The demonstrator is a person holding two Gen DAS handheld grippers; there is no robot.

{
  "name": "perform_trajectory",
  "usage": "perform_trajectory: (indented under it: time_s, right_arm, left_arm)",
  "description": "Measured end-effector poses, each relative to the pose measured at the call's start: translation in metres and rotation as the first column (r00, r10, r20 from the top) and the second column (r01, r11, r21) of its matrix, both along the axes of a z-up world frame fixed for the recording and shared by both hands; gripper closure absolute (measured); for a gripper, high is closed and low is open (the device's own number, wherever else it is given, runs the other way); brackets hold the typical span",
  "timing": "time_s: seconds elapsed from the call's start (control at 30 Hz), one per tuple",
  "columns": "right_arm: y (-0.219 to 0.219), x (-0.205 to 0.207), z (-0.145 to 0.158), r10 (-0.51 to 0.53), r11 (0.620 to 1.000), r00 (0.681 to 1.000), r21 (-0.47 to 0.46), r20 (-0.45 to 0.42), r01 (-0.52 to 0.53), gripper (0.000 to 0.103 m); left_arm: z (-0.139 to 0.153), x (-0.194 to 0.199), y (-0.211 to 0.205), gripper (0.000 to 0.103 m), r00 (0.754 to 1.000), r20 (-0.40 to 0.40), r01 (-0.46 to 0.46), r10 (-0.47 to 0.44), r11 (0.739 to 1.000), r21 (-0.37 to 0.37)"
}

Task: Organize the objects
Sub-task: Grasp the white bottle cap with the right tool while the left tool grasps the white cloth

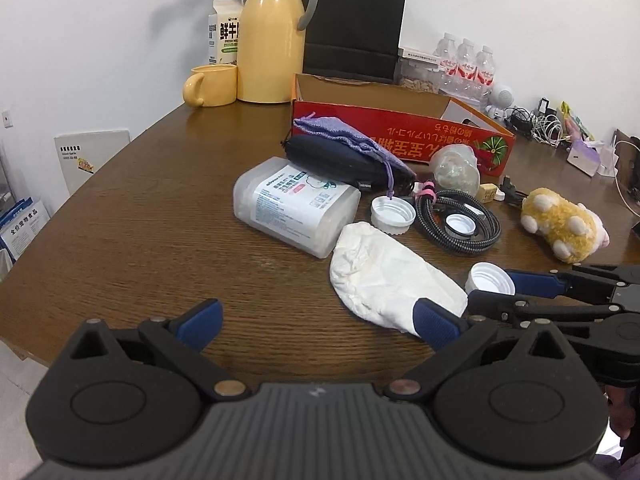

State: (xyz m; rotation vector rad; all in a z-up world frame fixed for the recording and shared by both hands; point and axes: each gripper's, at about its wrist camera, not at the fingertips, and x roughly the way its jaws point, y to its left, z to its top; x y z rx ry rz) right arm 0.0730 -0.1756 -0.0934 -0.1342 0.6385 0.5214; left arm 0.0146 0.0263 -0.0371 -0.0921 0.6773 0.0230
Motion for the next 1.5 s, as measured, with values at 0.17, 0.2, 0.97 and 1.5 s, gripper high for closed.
perform_trajectory:
  time_s: [0.17, 0.2, 0.97, 1.5]
  right_arm:
    - [-0.002, -0.001, 0.0, 0.012, 1.0, 1.0, 0.008, 0.009, -0.012, 0.064]
    - [-0.003, -0.002, 0.001, 0.01, 1.0, 1.0, 0.011, 0.014, -0.01, 0.064]
    - [-0.05, 0.024, 0.016, -0.06, 0.998, 0.991, 0.021, 0.117, 0.058, 0.064]
    - [-0.065, 0.02, 0.012, -0.077, 0.996, 0.991, 0.064, 0.106, 0.07, 0.064]
  left_arm:
    - [-0.003, 0.005, -0.005, 0.0, 1.0, -0.008, 0.007, -0.007, 1.0, 0.004]
    - [-0.003, 0.007, -0.007, 0.0, 1.0, -0.009, 0.008, -0.008, 1.0, 0.003]
    - [-0.02, 0.06, -0.067, 0.0, 0.993, -0.07, -0.093, 0.099, 0.992, 0.08]
    - [-0.014, 0.04, -0.064, 0.032, 0.999, -0.015, -0.035, 0.035, 0.999, 0.037]
